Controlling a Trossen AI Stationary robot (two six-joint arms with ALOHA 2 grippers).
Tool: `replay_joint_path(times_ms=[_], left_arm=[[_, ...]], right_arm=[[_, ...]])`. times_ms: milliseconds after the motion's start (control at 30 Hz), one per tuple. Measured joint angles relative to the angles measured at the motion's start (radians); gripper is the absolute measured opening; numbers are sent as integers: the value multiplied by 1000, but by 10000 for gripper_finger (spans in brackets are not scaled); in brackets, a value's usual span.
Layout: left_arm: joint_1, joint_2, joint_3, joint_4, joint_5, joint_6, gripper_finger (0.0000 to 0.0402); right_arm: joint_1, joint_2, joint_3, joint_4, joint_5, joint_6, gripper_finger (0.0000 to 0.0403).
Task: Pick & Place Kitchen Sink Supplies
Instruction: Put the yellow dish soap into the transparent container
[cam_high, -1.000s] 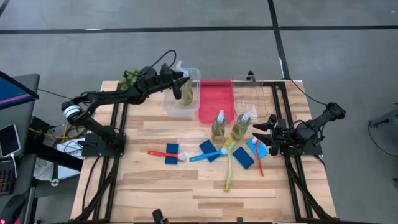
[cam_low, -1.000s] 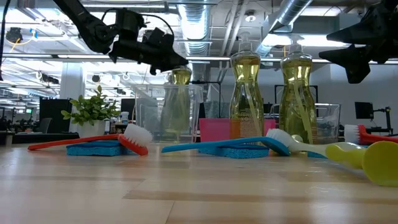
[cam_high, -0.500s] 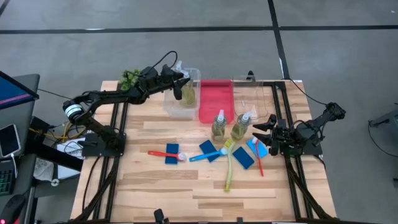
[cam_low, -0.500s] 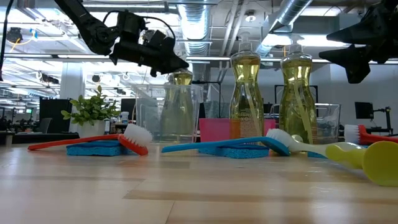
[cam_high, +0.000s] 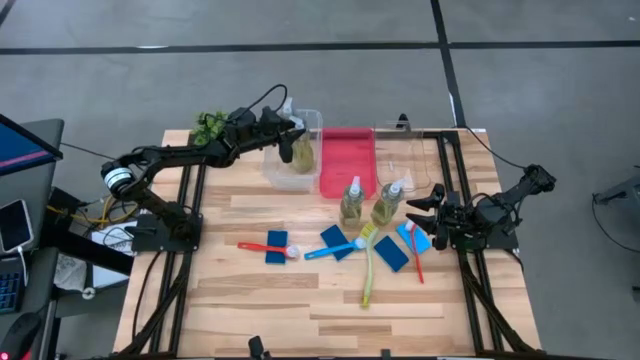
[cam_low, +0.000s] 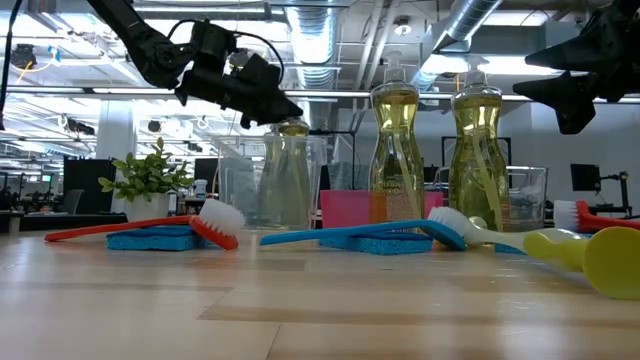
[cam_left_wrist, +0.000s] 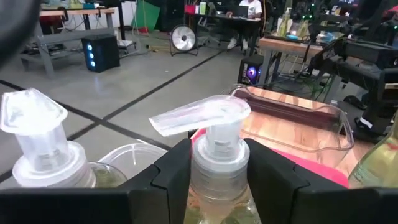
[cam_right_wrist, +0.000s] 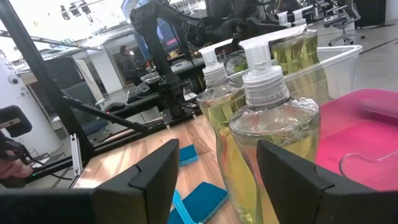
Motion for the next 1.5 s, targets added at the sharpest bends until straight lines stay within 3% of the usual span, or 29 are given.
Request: replay_joint_path(times_ms=[533,1167,1500], left_arm=[[-34,-1,2,1,-1,8,224],[-34,-32,0,-68,-1,54,235],[-36,-122,0,-234,-22,108,237]], right_arm=[[0,0,0,0,-2,26,209],[0,0,0,0,-3,26,209],[0,0,0,0,-3,26,209]])
